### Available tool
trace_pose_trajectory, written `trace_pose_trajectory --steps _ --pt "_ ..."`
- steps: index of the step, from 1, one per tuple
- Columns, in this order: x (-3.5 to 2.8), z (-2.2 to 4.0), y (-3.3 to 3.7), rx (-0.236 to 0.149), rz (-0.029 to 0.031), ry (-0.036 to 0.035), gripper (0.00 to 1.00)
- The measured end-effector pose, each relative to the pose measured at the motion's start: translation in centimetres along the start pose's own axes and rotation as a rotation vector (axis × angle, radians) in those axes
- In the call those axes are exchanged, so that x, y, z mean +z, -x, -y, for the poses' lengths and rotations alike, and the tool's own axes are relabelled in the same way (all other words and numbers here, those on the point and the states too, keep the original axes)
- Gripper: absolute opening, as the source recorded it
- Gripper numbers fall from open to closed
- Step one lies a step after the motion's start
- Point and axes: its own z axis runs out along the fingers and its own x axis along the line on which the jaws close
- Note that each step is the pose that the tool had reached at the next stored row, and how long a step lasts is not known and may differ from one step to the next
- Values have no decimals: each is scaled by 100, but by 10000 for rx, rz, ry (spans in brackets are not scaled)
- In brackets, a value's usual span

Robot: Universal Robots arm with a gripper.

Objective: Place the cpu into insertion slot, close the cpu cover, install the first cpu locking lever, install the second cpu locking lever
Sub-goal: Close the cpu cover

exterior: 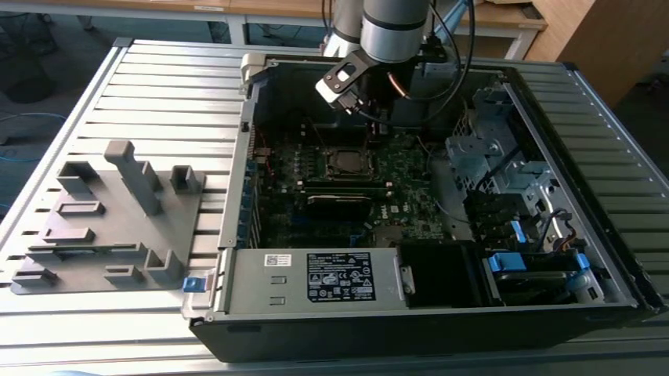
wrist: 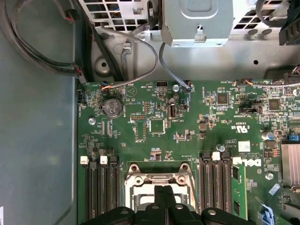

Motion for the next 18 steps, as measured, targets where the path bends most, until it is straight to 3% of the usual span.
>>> trace_pose_trajectory --steps 4,11,18 --pt "9 48 1 -1 -2 1 11" --pt "29 253 9 0 0 0 11" --pt "84 294 11 11 2 -1 11"
